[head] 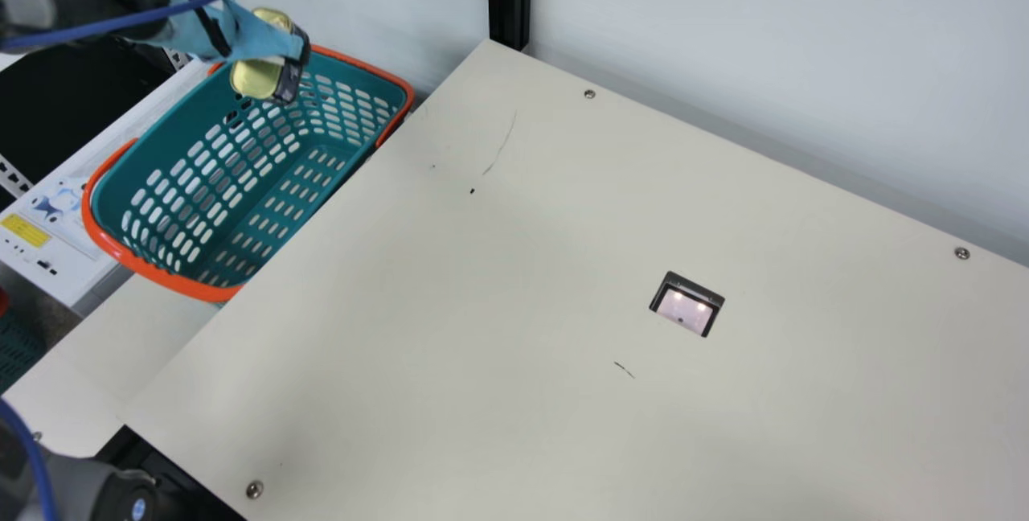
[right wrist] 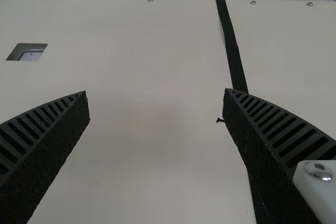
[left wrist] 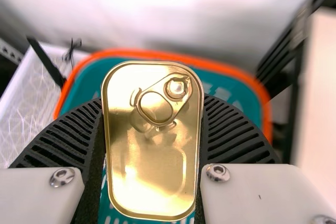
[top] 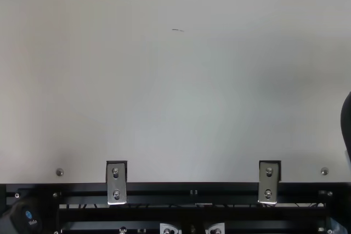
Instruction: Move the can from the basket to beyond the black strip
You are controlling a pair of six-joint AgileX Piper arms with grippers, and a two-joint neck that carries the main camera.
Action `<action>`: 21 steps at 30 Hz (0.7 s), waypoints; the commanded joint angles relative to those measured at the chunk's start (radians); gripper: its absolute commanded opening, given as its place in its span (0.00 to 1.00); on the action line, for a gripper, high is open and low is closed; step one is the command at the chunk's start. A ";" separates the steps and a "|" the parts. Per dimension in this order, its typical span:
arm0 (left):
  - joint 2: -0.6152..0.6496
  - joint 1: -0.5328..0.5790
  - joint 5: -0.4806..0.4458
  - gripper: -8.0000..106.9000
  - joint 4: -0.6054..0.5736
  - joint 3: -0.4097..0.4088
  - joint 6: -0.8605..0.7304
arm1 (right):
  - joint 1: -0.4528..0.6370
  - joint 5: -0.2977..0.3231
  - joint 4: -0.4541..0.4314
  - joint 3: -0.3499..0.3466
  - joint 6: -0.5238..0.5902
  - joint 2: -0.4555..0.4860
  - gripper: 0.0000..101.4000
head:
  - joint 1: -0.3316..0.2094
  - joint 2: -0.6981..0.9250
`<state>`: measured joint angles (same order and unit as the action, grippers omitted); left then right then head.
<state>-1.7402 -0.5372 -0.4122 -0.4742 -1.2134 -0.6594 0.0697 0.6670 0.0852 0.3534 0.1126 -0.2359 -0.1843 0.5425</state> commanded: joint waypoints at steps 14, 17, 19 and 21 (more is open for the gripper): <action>0.302 0.015 -0.477 0.16 -0.062 -0.045 0.130 | 0.000 0.000 0.000 0.000 0.000 0.000 1.00 | -0.031 0.015; 0.312 0.023 -0.441 0.16 -0.054 -0.046 0.133 | 0.000 0.000 0.000 0.000 0.000 0.000 1.00 | -0.031 0.015; 0.332 0.028 -0.479 0.16 -0.039 -0.046 0.135 | 0.000 0.000 0.000 0.000 0.000 0.000 1.00 | -0.031 0.015; 0.333 0.028 -0.485 0.16 -0.039 -0.046 0.135 | 0.000 0.000 0.000 0.000 0.000 0.000 1.00 | -0.031 0.015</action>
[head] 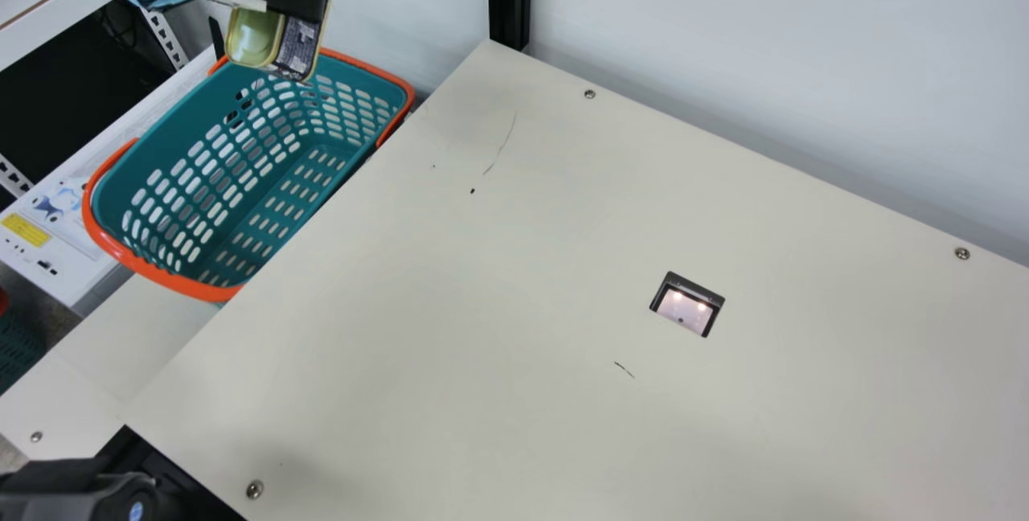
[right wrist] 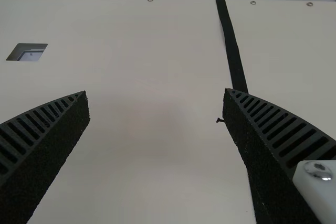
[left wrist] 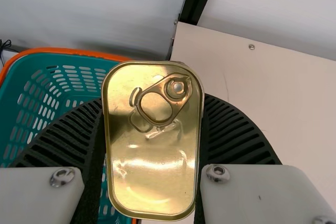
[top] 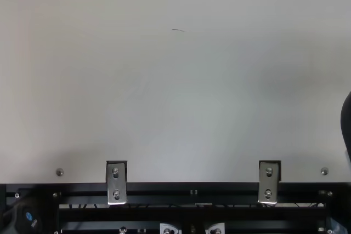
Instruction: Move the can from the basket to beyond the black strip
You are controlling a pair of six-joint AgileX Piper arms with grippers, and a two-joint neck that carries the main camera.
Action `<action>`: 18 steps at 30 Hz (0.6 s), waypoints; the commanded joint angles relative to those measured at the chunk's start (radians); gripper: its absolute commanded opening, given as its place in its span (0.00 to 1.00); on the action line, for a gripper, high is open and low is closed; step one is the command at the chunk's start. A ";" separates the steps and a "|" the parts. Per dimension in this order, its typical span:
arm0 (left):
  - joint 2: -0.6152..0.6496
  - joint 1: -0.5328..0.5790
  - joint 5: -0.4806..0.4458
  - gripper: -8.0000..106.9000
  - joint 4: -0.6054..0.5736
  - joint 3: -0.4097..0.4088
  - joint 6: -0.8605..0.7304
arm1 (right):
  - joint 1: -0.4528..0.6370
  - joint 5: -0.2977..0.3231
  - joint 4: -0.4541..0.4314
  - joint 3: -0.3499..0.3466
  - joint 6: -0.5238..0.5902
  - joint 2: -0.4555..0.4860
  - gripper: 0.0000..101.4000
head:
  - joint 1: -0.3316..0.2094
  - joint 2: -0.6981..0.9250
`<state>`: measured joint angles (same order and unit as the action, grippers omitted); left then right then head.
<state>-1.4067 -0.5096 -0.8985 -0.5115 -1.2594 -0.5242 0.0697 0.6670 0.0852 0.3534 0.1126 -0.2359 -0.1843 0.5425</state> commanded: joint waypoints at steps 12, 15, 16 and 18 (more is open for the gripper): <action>0.000 0.002 -0.111 0.16 0.014 -0.016 0.088 | 0.000 0.000 0.000 0.000 0.000 0.000 1.00 | -0.031 0.015; 0.002 -0.004 -0.203 0.16 0.016 -0.029 0.139 | 0.000 0.000 0.000 0.000 0.000 0.000 1.00 | -0.031 0.015; 0.003 -0.006 -0.236 0.16 0.014 -0.034 0.156 | 0.000 0.000 0.000 0.000 0.000 0.000 1.00 | -0.031 0.015; 0.004 -0.012 -0.305 0.16 0.002 -0.046 0.190 | 0.000 0.000 0.000 0.000 0.000 0.000 1.00 | -0.031 0.015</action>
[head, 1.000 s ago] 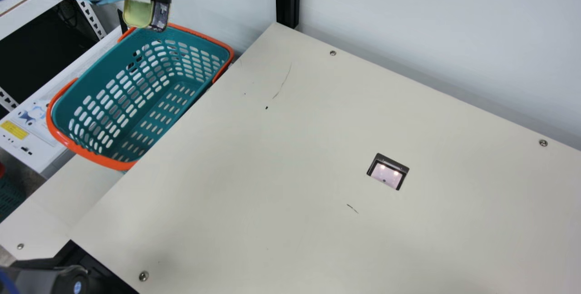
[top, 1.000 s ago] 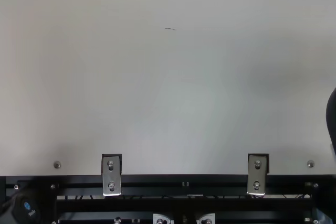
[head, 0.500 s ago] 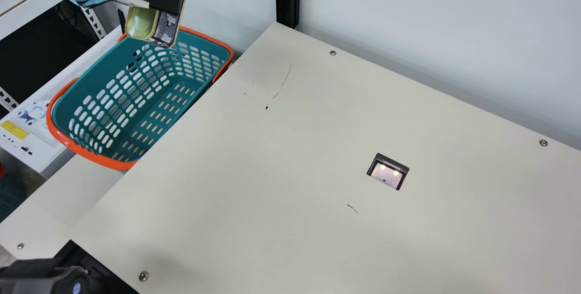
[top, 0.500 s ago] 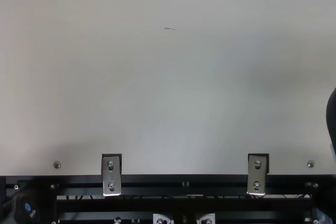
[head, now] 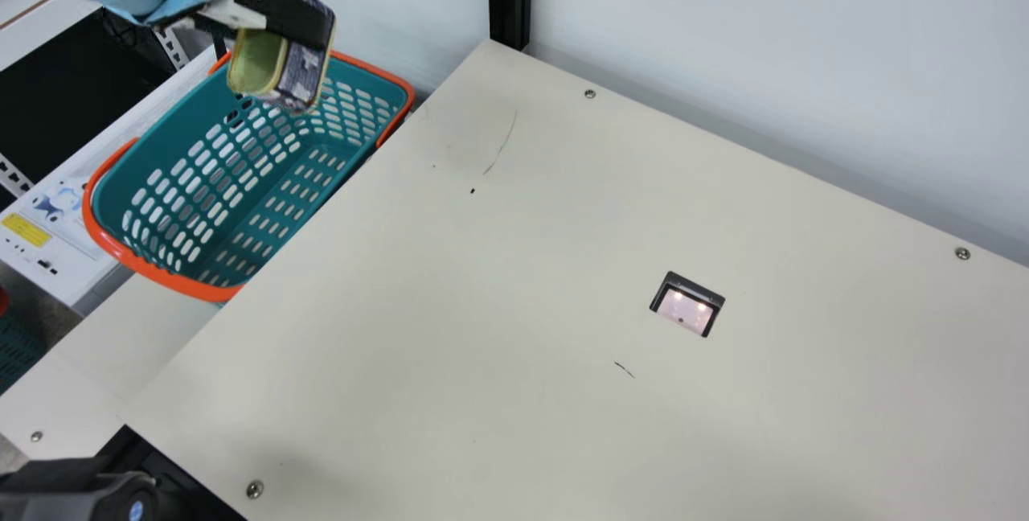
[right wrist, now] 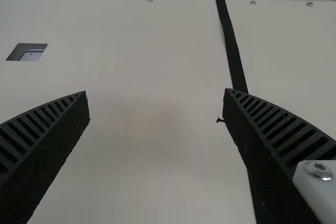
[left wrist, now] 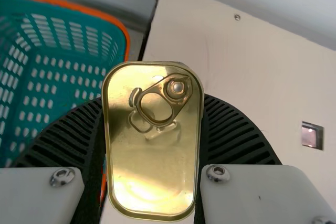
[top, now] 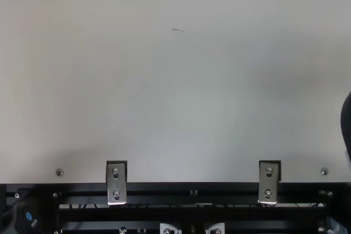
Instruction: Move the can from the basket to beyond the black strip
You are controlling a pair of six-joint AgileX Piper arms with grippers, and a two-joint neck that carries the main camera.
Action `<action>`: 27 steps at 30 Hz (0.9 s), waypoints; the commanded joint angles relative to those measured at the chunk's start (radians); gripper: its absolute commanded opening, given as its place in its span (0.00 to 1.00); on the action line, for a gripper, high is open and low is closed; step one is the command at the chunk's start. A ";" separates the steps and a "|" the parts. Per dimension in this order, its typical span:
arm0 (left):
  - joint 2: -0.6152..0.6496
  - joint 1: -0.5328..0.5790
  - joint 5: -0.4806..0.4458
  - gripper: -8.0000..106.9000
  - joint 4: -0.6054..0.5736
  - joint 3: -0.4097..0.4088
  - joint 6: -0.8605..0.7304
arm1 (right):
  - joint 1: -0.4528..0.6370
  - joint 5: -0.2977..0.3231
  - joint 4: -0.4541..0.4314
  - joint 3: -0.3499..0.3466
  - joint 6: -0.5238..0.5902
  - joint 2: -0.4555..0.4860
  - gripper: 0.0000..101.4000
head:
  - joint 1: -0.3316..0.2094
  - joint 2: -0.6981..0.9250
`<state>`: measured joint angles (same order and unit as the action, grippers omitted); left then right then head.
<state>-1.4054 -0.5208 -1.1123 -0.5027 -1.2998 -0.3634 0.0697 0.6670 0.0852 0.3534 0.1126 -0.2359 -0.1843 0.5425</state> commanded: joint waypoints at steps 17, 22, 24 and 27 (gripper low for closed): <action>-0.006 0.165 -0.108 0.16 -0.142 0.200 0.292 | 0.000 0.000 0.000 0.000 0.000 0.000 1.00 | -0.031 0.015; -0.026 0.192 -0.108 0.16 -0.244 0.235 0.371 | 0.000 0.000 0.000 0.000 0.000 0.000 1.00 | -0.031 0.015; -0.031 0.201 -0.108 0.16 -0.276 0.242 0.406 | 0.000 0.000 0.000 0.000 0.000 0.000 1.00 | -0.031 0.015; -0.037 0.212 -0.108 0.16 -0.315 0.251 0.454 | 0.000 0.000 0.000 0.000 0.000 0.000 1.00 | -0.031 0.015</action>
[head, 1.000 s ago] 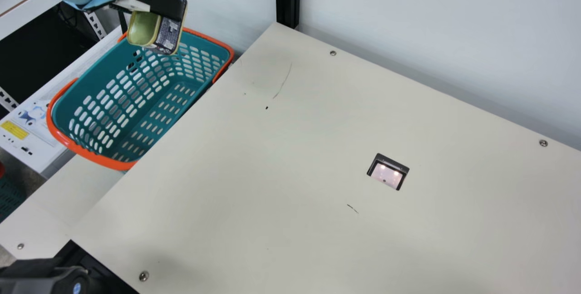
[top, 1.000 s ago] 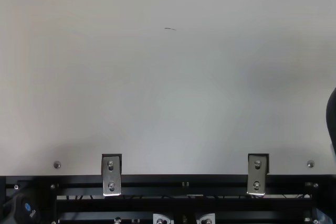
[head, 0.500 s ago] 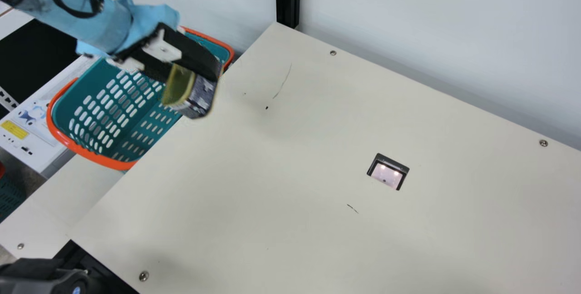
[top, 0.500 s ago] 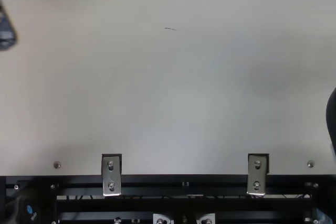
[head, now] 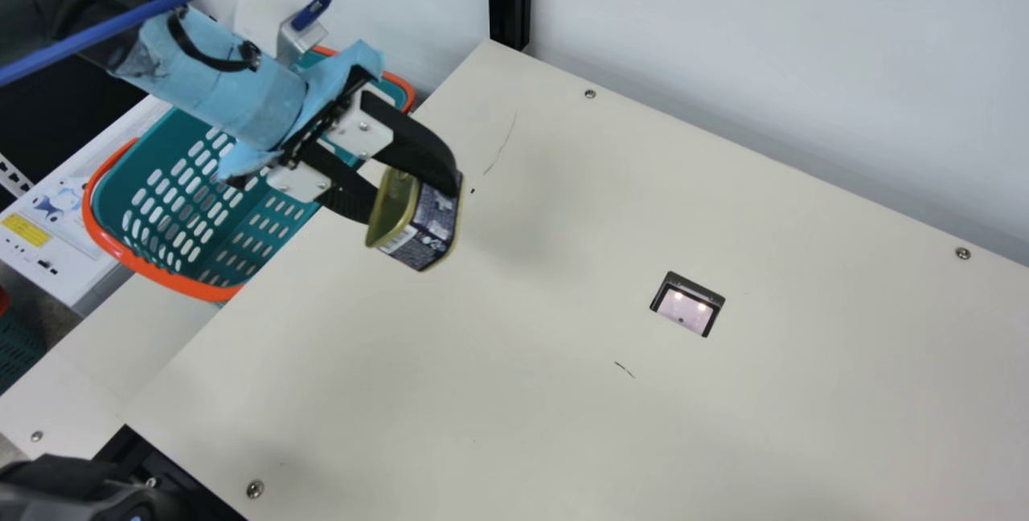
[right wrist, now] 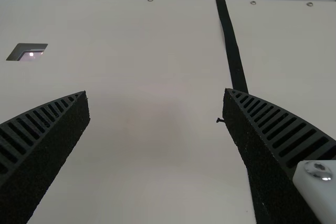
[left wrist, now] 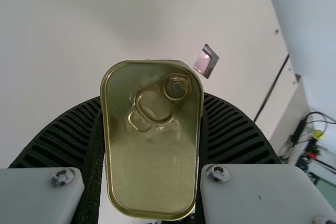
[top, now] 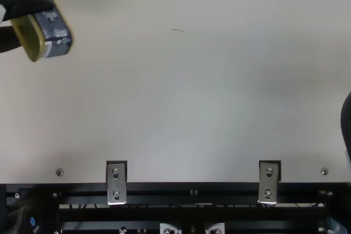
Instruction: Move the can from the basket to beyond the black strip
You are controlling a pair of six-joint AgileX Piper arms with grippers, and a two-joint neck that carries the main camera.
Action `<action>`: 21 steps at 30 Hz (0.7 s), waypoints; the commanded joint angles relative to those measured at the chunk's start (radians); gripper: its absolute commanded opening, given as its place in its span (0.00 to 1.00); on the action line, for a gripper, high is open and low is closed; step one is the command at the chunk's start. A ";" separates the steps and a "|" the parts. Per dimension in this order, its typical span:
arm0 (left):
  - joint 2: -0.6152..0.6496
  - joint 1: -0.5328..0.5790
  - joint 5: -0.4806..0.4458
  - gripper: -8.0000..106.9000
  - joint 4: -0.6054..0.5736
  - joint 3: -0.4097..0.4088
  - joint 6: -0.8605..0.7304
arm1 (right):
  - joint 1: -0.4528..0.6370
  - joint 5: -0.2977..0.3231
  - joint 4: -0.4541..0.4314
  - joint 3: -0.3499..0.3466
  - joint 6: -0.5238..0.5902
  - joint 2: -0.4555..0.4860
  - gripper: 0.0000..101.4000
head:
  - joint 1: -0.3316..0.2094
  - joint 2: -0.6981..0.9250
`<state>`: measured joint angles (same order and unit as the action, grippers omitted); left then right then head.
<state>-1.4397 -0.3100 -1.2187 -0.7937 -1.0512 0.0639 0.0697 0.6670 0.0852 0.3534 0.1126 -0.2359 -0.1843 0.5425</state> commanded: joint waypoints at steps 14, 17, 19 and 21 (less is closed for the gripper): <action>-0.005 0.005 -0.003 0.16 -0.019 0.007 0.105 | 0.000 0.000 0.000 0.000 0.000 0.000 1.00 | -0.031 0.015; -0.005 0.005 -0.001 0.16 -0.019 0.007 0.105 | 0.000 0.000 0.000 0.000 0.000 0.000 1.00 | -0.031 0.015; -0.005 0.005 -0.001 0.16 -0.019 0.007 0.105 | 0.000 0.000 0.000 0.000 0.000 0.000 1.00 | -0.031 0.015; -0.005 0.005 -0.001 0.16 -0.019 0.007 0.105 | 0.000 0.000 0.000 0.000 0.000 0.000 1.00 | -0.031 0.015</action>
<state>-1.4444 -0.3054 -1.2193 -0.8126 -1.0438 0.1693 0.0697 0.6670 0.0852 0.3534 0.1126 -0.2359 -0.1843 0.5425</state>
